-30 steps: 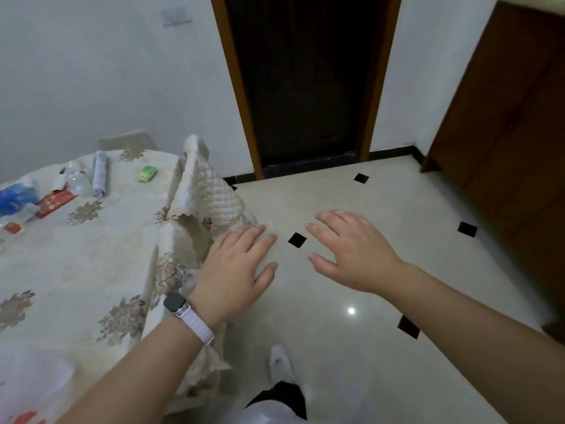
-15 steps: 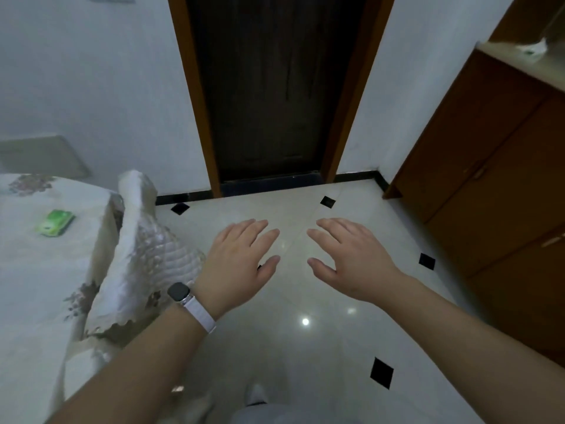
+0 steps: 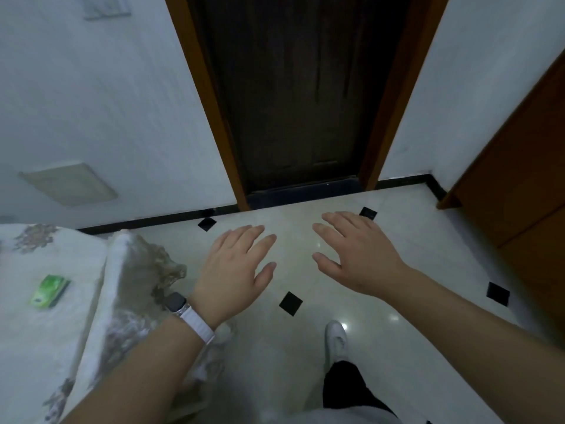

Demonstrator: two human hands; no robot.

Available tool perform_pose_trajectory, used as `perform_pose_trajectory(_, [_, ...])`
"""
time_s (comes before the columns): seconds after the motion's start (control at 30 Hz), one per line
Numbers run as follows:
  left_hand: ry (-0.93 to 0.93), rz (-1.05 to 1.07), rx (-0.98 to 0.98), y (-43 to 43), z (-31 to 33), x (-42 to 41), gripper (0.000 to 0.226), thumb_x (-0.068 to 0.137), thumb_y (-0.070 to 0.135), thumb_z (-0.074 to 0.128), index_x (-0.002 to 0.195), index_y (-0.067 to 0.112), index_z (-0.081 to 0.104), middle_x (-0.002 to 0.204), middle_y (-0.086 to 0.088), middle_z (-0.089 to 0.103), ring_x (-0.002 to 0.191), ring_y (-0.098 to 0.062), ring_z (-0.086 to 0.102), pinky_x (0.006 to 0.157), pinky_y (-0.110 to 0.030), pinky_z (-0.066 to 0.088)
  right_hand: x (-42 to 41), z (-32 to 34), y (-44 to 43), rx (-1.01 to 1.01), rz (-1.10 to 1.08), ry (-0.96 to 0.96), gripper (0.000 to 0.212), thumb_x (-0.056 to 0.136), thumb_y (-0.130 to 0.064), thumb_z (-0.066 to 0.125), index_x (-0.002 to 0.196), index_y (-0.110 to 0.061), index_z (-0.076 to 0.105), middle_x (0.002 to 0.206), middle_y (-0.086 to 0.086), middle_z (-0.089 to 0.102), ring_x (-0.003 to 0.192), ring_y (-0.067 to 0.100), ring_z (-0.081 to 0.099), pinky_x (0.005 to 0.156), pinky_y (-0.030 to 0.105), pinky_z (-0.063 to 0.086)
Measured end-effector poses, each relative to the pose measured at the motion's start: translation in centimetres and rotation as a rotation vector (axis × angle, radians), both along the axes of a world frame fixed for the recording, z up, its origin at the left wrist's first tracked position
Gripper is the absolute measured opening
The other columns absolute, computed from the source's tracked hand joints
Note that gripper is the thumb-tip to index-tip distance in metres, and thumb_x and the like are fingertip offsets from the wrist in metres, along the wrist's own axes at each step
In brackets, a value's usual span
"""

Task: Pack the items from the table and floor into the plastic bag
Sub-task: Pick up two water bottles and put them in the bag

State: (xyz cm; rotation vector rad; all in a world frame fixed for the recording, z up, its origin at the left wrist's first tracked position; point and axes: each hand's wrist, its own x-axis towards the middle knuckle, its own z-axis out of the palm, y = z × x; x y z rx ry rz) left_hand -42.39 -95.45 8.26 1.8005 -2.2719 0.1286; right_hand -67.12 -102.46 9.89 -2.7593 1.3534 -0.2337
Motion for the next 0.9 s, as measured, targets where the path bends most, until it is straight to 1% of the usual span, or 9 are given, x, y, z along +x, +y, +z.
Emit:
perform_pose_trajectory(0.13, [-0.036, 0.091, 0.018, -7.3, 1.0, 0.0, 0.048, 0.092, 0.044, 0.05, 0.131, 0.018, 0.059, 0.133, -0.008, 0.059, 0.122, -0.029, 0.054, 0.104, -0.044, 0.042, 1.1, -0.1, -8.7, 0.059, 0.074, -0.012, 0.06, 0.091, -0.055, 0.035, 0.134, -0.02, 0.056, 0.137, 0.007, 0.055, 0.126, 0.028, 0.05, 0.103, 0.044, 0.04])
perform_pose_trajectory(0.23, [-0.046, 0.137, 0.008, -12.3, 2.3, -0.3, 0.048, 0.093, 0.045, 0.047, 0.131, 0.018, 0.058, 0.133, -0.009, 0.06, 0.122, -0.03, 0.055, 0.103, -0.046, 0.044, 1.7, 0.9, -14.6, 0.062, 0.142, -0.028, 0.06, 0.09, -0.055, 0.034, 0.132, -0.019, 0.057, 0.136, 0.008, 0.056, 0.125, 0.028, 0.051, 0.103, 0.045, 0.042])
perform_pose_trajectory(0.3, [-0.053, 0.187, -0.004, -14.9, 3.3, 0.0, 0.047, 0.092, 0.044, 0.049, 0.13, 0.017, 0.059, 0.132, -0.009, 0.06, 0.121, -0.031, 0.055, 0.103, -0.048, 0.045, 2.6, 1.6, -18.4, 0.059, 0.216, -0.032, 0.06, 0.09, -0.055, 0.035, 0.13, -0.018, 0.059, 0.135, 0.008, 0.057, 0.124, 0.029, 0.052, 0.103, 0.046, 0.043])
perform_pose_trajectory(0.43, [-0.047, 0.289, -0.039, -17.2, 4.1, 2.4, 0.045, 0.092, 0.042, 0.052, 0.129, 0.018, 0.058, 0.133, -0.008, 0.059, 0.123, -0.03, 0.054, 0.103, -0.047, 0.045, 6.0, 2.8, -23.8, 0.052, 0.338, -0.026, 0.06, 0.091, -0.057, 0.034, 0.136, -0.021, 0.054, 0.14, 0.003, 0.052, 0.13, 0.024, 0.046, 0.107, 0.043, 0.036])
perform_pose_trajectory(0.53, [-0.062, 0.384, -0.076, -18.3, 4.2, 5.9, 0.045, 0.09, 0.042, 0.053, 0.126, 0.016, 0.061, 0.129, -0.009, 0.062, 0.119, -0.031, 0.057, 0.1, -0.044, 0.046, 10.6, 3.0, -27.3, 0.03, 0.434, -0.007, 0.06, 0.092, -0.057, 0.033, 0.14, -0.024, 0.049, 0.144, 0.0, 0.048, 0.134, 0.022, 0.041, 0.11, 0.04, 0.032])
perform_pose_trajectory(0.63, [-0.048, 0.483, -0.087, -19.3, 3.0, 9.7, 0.045, 0.089, 0.04, 0.055, 0.125, 0.016, 0.062, 0.128, -0.008, 0.062, 0.118, -0.03, 0.055, 0.099, -0.043, 0.045, 16.1, 2.3, -30.0, 0.019, 0.521, 0.006, 0.057, 0.094, -0.056, 0.037, 0.14, -0.025, 0.049, 0.145, 0.0, 0.047, 0.135, 0.021, 0.039, 0.111, 0.038, 0.03])
perform_pose_trajectory(0.77, [0.006, 0.556, -0.112, -21.6, 0.2, 15.4, 0.043, 0.088, 0.04, 0.055, 0.124, 0.017, 0.062, 0.128, -0.008, 0.062, 0.117, -0.03, 0.056, 0.098, -0.042, 0.044, 23.8, 1.3, -32.7, 0.021, 0.586, 0.011, 0.056, 0.094, -0.056, 0.037, 0.14, -0.026, 0.048, 0.146, -0.001, 0.045, 0.135, 0.02, 0.037, 0.111, 0.037, 0.028])
perform_pose_trajectory(0.9, [0.086, 0.635, -0.106, -25.2, -0.9, 22.3, 0.044, 0.087, 0.039, 0.056, 0.125, 0.017, 0.062, 0.128, -0.008, 0.062, 0.117, -0.03, 0.056, 0.099, -0.041, 0.045, 31.6, 1.1, -36.4, 0.017, 0.642, 0.075, 0.055, 0.094, -0.056, 0.037, 0.139, -0.026, 0.047, 0.146, -0.001, 0.045, 0.135, 0.019, 0.037, 0.111, 0.037, 0.029])
